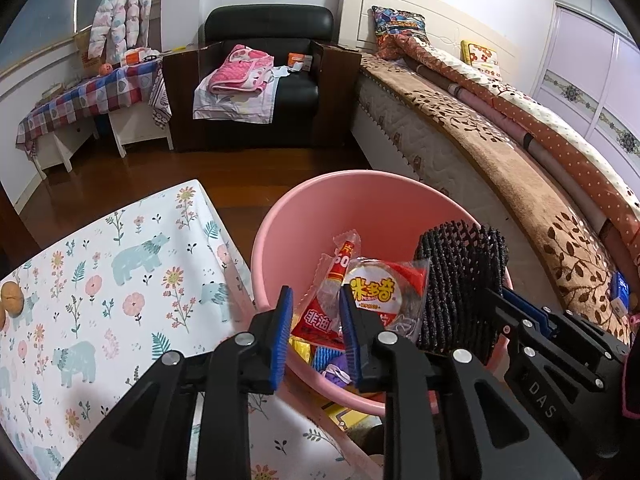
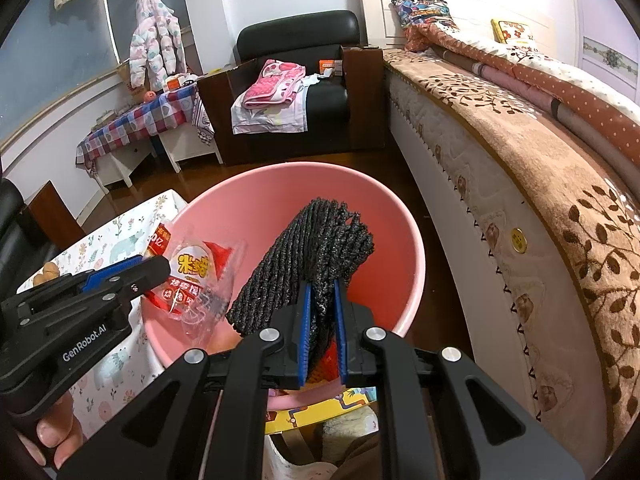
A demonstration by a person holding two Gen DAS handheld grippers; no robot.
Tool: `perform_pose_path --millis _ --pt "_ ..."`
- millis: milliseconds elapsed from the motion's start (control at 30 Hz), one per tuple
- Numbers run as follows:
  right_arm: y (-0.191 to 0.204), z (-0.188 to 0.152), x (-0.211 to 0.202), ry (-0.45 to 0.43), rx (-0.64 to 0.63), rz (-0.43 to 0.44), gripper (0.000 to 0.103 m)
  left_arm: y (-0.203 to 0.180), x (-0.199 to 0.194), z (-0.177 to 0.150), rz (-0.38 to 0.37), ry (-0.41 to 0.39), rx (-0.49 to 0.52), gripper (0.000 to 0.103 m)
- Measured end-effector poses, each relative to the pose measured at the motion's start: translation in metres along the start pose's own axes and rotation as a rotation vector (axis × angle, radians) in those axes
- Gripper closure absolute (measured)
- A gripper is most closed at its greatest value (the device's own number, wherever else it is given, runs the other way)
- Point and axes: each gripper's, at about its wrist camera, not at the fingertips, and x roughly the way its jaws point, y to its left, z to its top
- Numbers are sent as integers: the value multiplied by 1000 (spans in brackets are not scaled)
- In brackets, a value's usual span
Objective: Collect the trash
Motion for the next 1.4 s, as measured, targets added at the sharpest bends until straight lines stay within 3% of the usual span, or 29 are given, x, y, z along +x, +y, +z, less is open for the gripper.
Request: perform_pose_path --millis 267,533,833,1400 --pt "-7 1 2 11 33 23 73 3 2 1 -6 4 -25 66" --pt "-6 -2 -8 -14 31 48 69 6 -14 2 -5 -39 -37 56" --pt "2 -10 -30 -49 24 69 60 3 -42 -1 8 -88 -39 56" --pt "20 -20 -63 -128 6 45 59 10 -96 -10 28 -186 -29 61"
